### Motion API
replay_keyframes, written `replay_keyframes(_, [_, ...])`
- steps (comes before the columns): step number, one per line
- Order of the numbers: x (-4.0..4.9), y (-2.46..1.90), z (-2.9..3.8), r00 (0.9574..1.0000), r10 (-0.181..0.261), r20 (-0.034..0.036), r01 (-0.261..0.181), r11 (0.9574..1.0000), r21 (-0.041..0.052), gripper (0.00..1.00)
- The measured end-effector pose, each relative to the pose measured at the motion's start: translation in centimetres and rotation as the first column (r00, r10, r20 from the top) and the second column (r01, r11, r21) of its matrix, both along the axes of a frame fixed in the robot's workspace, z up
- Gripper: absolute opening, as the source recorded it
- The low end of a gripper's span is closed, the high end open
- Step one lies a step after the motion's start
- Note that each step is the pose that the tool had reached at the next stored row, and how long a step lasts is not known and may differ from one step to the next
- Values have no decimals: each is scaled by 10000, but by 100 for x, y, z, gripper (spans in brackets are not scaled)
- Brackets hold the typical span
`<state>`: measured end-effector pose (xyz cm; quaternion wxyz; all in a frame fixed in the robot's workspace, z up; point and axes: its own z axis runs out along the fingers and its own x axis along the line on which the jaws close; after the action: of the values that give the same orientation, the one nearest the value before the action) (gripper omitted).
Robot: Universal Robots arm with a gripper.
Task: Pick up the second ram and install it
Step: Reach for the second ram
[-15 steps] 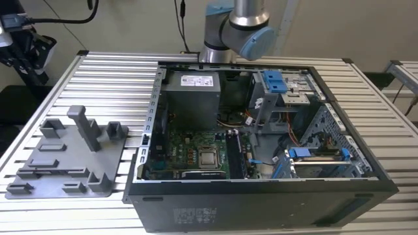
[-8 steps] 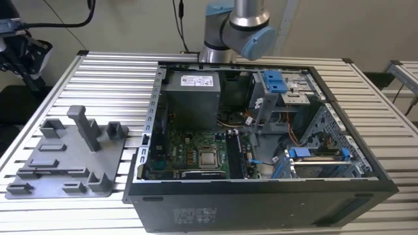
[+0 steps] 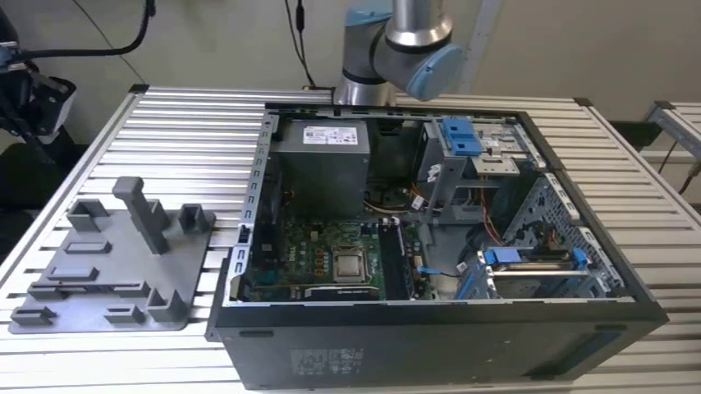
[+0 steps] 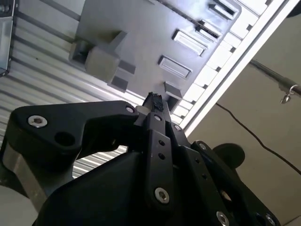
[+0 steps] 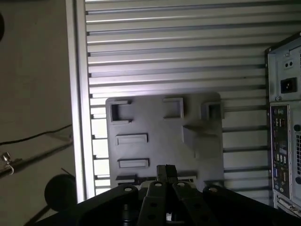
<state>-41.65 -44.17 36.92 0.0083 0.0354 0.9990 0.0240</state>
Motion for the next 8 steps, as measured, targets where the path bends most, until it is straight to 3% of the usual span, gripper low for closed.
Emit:
replay_keyframes(6, [-16, -185, -18, 10000, 0, 0, 0, 10000, 0, 11])
replay_keyframes(8, [-16, -226, -21, 10000, 1, 0, -1, 10000, 1, 11])
